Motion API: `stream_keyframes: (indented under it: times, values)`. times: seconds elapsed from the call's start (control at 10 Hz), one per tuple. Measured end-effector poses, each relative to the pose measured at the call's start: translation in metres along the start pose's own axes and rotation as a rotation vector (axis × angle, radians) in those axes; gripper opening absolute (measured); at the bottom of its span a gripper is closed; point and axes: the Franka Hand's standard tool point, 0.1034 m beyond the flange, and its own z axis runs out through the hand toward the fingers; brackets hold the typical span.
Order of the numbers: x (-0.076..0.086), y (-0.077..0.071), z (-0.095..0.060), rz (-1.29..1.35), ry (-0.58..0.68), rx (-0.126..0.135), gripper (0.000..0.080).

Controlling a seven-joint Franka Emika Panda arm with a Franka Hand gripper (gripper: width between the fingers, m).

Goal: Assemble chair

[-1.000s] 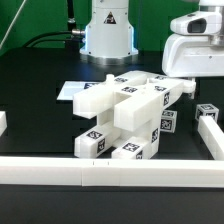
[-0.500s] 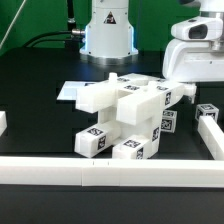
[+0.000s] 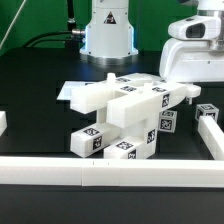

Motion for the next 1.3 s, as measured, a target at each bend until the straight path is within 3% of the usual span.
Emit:
stream_keyframes:
  times: [0.4, 0.9, 1.1, 1.3]
  values:
    - [-0.008, 0.008, -0.004, -0.044, -0.04, 0.001, 0.0649]
    - [-0.009, 0.008, -0.003, -0.043, -0.046, 0.0, 0.0649]
    - [-0.006, 0.006, -0.016, 0.133, -0.062, 0.01, 0.0649]
    - [-0.005, 0.005, -0.017, 0.193, -0.06, 0.015, 0.0649]
